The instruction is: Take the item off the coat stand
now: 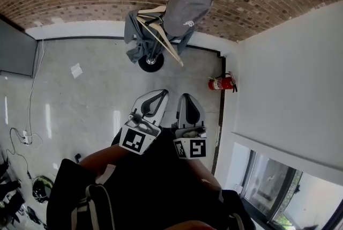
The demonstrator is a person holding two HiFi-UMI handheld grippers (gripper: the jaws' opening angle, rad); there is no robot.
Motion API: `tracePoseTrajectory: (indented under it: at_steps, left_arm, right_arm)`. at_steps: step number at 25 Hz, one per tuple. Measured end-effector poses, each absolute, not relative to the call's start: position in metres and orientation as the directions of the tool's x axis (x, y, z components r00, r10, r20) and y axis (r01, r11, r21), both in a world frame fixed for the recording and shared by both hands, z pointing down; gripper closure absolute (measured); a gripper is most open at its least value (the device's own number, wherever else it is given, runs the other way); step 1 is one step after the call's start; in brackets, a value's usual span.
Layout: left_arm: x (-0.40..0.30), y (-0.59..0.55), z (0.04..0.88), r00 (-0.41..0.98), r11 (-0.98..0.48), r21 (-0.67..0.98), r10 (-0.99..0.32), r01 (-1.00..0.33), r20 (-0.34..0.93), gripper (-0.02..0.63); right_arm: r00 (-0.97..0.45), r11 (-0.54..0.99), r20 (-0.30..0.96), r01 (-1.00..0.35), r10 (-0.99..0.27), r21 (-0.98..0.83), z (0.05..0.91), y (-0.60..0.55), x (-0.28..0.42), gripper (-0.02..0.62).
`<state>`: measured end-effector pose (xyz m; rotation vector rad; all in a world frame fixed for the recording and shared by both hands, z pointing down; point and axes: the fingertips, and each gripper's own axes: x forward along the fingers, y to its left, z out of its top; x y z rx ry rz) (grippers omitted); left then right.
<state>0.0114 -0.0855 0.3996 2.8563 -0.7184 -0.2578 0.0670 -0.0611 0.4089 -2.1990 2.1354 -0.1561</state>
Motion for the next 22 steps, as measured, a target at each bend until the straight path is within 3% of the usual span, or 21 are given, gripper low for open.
tracePoseTrajectory:
  at_steps: [9,16,22]
  left_arm:
    - [0.027,-0.128,0.403,0.887,-0.881,0.221,-0.449,-0.419,-0.107,0.588]
    - [0.053,-0.14,0.408,0.889,-0.879,0.205,-0.452,-0.43,-0.077,0.588]
    - [0.066,-0.161,0.394,0.834,-0.835,0.182,-0.542,-0.52,-0.105,0.588]
  right_arm:
    - [0.094,-0.097,0.03,-0.986,-0.995,-0.134,0.41,-0.1,0.091,0.575]
    - [0.055,-0.054,-0.002,-0.99,-0.998,-0.132,0.397,-0.123,0.111,0.575]
    - [-0.023,0.026,-0.022,-0.988,-0.999,-0.151,0.385,-0.154,0.133,0.574]
